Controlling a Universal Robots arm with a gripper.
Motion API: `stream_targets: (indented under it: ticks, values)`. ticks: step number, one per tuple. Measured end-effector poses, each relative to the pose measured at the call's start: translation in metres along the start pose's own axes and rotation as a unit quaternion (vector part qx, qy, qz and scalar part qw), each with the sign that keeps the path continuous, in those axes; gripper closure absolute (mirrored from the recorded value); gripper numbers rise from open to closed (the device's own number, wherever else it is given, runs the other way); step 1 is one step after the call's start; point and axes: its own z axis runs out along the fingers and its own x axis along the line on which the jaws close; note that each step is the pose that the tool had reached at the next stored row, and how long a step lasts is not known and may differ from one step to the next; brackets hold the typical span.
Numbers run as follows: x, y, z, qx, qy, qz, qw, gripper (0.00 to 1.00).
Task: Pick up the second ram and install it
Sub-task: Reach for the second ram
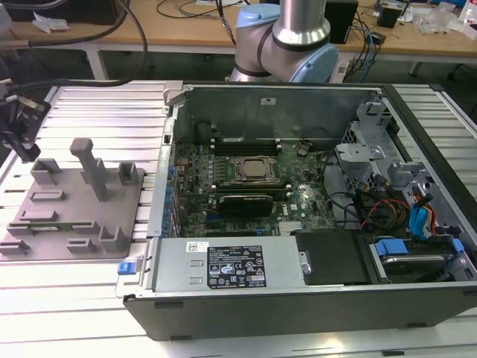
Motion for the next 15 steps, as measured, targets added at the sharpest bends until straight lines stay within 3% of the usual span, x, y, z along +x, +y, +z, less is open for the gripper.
stream_targets:
  ticks: [15]
  values:
    - [0.0077, -0.0029, 0.0181, 0.0001, 0.0001, 0.000, 1.0000, 0.92]
